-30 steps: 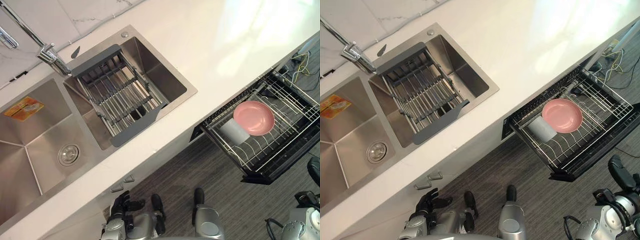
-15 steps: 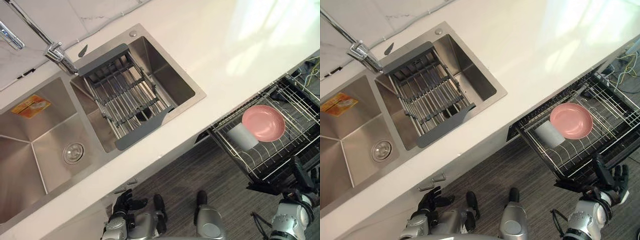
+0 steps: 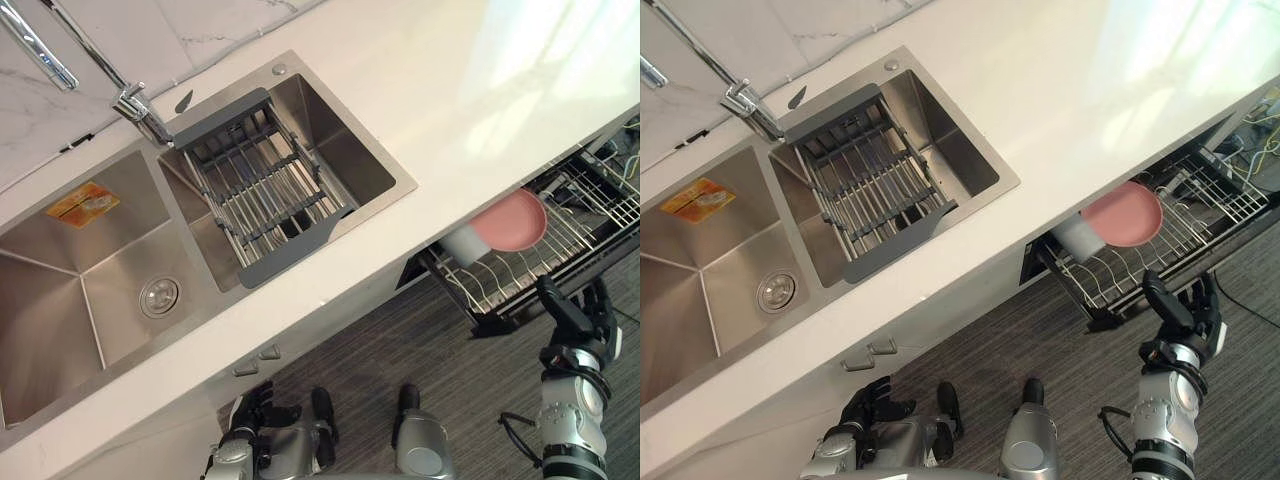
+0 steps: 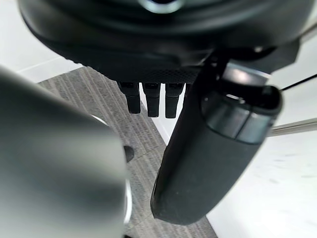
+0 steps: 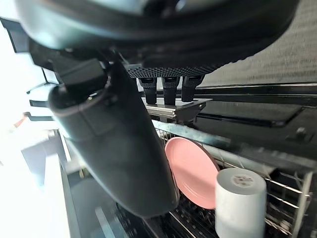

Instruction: Walk over to the sink, pick up the cup, carry it to the dishwasher, place the cup inside the dishwasher, then close the dishwasher door

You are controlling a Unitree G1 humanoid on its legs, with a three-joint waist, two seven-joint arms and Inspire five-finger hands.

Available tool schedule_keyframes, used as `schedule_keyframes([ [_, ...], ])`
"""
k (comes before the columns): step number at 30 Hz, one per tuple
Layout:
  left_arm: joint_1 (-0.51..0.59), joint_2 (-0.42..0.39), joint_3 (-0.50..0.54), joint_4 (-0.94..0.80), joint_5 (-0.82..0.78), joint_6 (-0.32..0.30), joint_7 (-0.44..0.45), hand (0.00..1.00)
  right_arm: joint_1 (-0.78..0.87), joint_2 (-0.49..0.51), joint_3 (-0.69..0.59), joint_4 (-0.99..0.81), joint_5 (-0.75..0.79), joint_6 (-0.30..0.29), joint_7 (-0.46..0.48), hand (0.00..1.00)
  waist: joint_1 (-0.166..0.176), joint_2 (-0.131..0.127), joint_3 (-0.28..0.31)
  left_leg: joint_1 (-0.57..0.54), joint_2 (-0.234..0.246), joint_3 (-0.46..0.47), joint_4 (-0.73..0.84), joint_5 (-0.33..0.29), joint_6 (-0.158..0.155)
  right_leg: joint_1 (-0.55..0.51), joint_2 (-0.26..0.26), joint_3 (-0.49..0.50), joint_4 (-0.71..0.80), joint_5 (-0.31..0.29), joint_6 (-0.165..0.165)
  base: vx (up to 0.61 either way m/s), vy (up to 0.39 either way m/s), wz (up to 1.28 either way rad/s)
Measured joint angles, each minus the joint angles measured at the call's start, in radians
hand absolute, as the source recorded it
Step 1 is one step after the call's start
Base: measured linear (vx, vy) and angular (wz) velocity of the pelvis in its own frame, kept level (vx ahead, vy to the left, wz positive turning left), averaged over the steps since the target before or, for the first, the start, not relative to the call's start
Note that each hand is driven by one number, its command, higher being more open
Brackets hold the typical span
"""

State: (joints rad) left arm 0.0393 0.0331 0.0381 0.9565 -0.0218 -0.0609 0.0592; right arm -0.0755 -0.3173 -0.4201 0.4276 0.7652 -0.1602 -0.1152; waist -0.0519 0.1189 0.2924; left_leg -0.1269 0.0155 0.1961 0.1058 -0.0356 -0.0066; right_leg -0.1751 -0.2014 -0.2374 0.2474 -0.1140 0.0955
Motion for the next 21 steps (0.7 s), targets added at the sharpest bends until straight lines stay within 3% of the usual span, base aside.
schedule_keyframes([
  [11, 0.0, -0.002, -0.027, -0.008, 0.002, -0.018, -0.019, 0.9, -0.115, -0.044, 0.236, 0.001, -0.028, 0.005, 0.09, 0.9, 0.008, 0.033, 0.009, -0.052, -0.013, -0.061, -0.002, 0.047, 0.012, 0.019, 0.01, -0.05, -0.098, 0.084, -0.002, -0.06, 0.016, 0.13],
  [15, -0.001, -0.003, -0.028, -0.008, 0.004, -0.025, -0.022, 0.9, -0.151, -0.066, 0.318, 0.001, -0.124, 0.021, 0.134, 0.9, 0.009, 0.05, 0.02, -0.057, -0.016, -0.081, -0.026, 0.07, 0.01, 0.017, 0.012, -0.067, -0.108, 0.096, -0.007, -0.09, 0.012, 0.11],
  [21, -0.005, 0.005, -0.044, -0.009, 0.013, -0.035, -0.028, 0.9, -0.192, -0.104, 0.352, 0.064, -0.241, 0.034, 0.145, 0.9, 0.007, 0.055, 0.028, -0.064, -0.013, -0.099, -0.033, 0.086, 0.012, 0.017, 0.018, -0.083, -0.113, 0.103, -0.014, -0.02, -0.005, 0.08],
])
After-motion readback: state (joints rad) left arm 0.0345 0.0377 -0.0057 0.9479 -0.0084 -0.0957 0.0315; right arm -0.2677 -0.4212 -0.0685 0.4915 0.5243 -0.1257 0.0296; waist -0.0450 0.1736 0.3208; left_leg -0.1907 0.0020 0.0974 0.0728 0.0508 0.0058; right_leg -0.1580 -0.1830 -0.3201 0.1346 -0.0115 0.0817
